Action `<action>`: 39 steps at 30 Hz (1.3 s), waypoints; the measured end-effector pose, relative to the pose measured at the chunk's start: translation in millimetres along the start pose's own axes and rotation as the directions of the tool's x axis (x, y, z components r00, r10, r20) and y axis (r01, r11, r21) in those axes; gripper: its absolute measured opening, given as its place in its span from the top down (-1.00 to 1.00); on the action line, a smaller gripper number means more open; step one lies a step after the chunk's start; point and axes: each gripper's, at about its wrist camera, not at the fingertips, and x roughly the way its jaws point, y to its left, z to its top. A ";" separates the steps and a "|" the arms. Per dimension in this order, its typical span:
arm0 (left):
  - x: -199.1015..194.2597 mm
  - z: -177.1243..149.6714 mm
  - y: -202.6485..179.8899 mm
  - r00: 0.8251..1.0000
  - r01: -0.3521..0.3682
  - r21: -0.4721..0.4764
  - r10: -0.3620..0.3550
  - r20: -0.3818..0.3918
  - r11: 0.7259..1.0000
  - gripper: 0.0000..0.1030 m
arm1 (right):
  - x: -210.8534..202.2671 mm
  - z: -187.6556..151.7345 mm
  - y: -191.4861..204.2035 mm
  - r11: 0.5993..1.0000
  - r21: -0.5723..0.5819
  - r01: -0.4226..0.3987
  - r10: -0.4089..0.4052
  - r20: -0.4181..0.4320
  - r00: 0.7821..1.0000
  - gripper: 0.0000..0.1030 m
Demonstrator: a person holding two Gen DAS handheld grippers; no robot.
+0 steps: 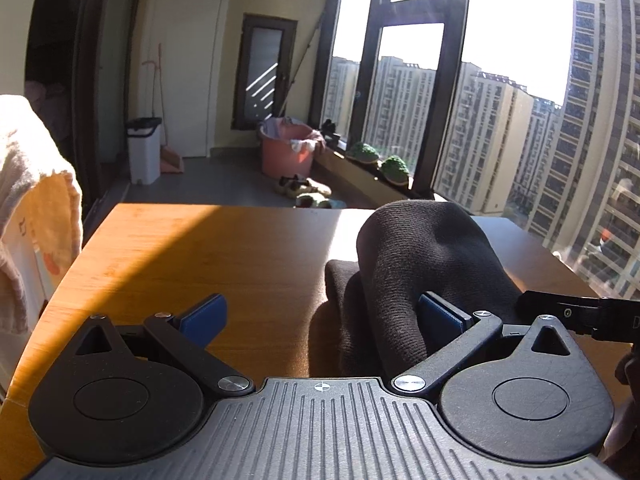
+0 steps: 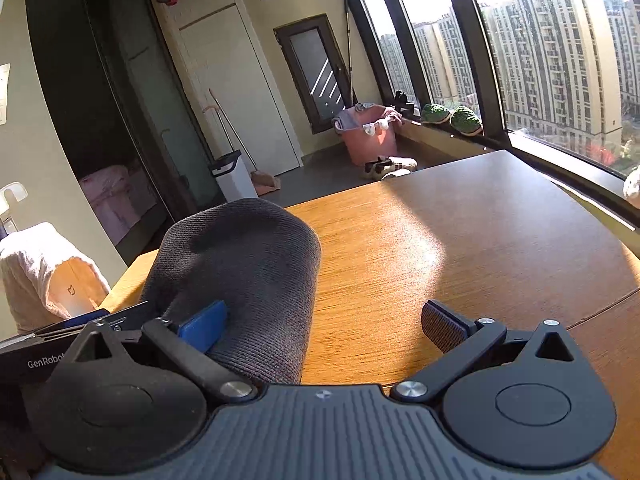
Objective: Fold clothes
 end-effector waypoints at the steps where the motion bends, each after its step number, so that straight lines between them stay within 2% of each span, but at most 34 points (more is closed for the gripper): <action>1: -1.5 0.1 -1.5 1.000 -0.004 0.005 0.004 0.003 1.000 -1.00 | -4.7 -2.5 0.2 1.000 -0.002 -0.008 0.008 0.008 1.000 -1.00; 3: -3.5 0.3 -2.8 1.000 -0.009 0.007 0.009 0.003 1.000 -1.00 | -10.3 -7.4 4.9 0.999 -0.037 -0.022 0.022 -0.005 1.000 -1.00; 5: 2.1 3.8 -0.2 1.000 -0.004 -0.006 0.004 -0.019 1.000 -1.00 | -5.9 -8.3 9.6 0.998 -0.055 0.016 -0.019 -0.049 0.999 -1.00; 8: 9.7 7.0 4.9 0.999 0.011 -0.026 -0.012 -0.050 1.000 -1.00 | 10.9 -4.1 5.3 0.999 -0.024 0.026 -0.028 -0.118 0.993 -1.00; 12: 11.5 6.8 14.1 0.998 0.027 -0.073 -0.031 -0.062 0.997 -1.00 | 10.8 -3.5 -1.9 1.000 -0.002 0.018 -0.018 -0.097 0.995 -1.00; 14: 6.1 3.9 17.2 0.999 0.027 -0.087 -0.031 -0.042 0.996 -1.00 | 3.4 -7.2 -3.6 1.000 0.003 0.020 -0.020 -0.090 0.996 -1.00; 16: -6.7 -0.9 15.2 1.000 0.001 -0.087 -0.001 0.003 0.996 -1.00 | -4.7 -11.7 -4.6 0.999 0.002 0.036 -0.035 -0.093 0.995 -1.00; 20: -36.7 -15.0 6.6 0.998 -0.035 -0.098 0.040 0.045 0.995 -1.00 | -20.8 -25.1 1.8 0.989 -0.044 0.138 -0.142 -0.115 0.983 -1.00; 22: -44.3 -20.3 -0.1 0.999 -0.036 -0.086 0.038 0.018 0.996 -1.00 | -22.7 -31.2 13.0 0.980 -0.090 0.180 -0.190 -0.128 0.973 -1.00; 24: -42.9 -23.9 -11.5 0.997 -0.034 -0.044 0.030 -0.075 0.998 -1.00 | -19.7 -35.8 23.9 0.962 -0.151 0.227 -0.249 -0.145 0.958 -1.00; 27: -32.8 -28.0 -28.2 0.975 -0.081 0.031 0.086 -0.203 0.996 -1.00 | -13.1 -42.5 38.8 0.928 -0.251 0.276 -0.319 -0.152 0.935 -1.00; 30: -31.3 -34.7 -35.6 0.962 -0.130 0.092 0.148 -0.229 0.987 -1.00 | -13.2 -41.9 34.9 0.941 -0.223 0.255 -0.294 -0.168 0.941 -1.00; 39: -34.5 -33.8 -31.6 0.960 -0.153 0.067 0.164 -0.228 0.986 -1.00 | -17.8 -44.0 33.5 0.940 -0.226 0.255 -0.294 -0.161 0.942 -1.00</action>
